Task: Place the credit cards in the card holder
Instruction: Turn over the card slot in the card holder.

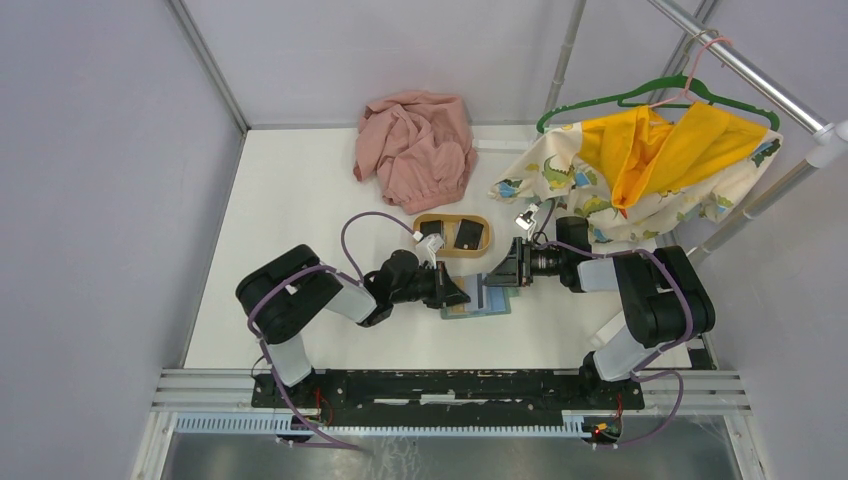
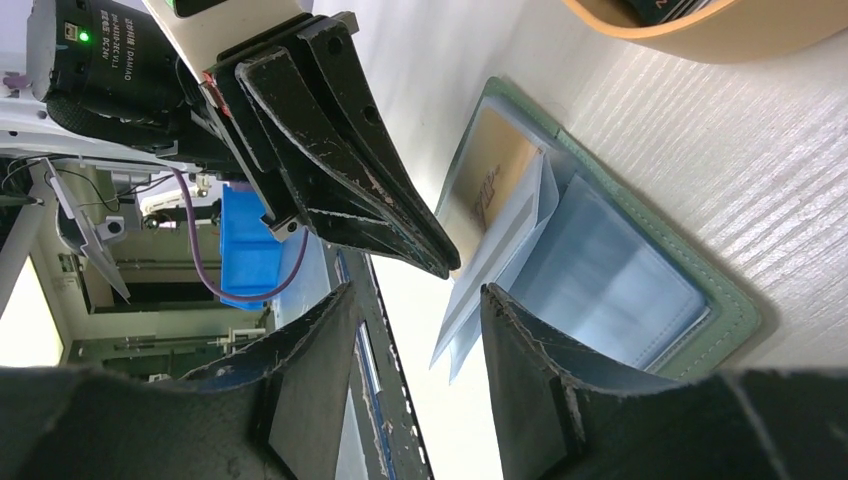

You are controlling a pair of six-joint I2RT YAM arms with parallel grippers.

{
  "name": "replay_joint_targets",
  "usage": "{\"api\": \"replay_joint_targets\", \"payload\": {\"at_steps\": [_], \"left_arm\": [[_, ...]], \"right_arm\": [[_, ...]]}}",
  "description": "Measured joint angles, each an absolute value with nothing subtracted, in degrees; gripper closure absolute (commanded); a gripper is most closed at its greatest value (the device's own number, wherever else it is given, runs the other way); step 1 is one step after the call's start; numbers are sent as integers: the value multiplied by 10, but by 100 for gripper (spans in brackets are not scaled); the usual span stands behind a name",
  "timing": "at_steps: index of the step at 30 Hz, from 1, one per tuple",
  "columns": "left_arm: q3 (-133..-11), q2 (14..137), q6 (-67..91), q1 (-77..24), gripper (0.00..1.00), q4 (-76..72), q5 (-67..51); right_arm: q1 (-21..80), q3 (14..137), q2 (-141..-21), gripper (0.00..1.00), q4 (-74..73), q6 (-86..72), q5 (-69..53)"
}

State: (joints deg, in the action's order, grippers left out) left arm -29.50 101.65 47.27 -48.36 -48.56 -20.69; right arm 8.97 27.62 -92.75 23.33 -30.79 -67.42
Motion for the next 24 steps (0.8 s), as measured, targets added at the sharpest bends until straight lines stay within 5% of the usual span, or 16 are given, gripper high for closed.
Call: {"api": "replay_joint_targets", "payload": {"at_steps": [24], "left_arm": [[-291,991,472,-484,94,-420,-150]], "right_arm": [[96,264,-939,43,300,-362,-675]]}}
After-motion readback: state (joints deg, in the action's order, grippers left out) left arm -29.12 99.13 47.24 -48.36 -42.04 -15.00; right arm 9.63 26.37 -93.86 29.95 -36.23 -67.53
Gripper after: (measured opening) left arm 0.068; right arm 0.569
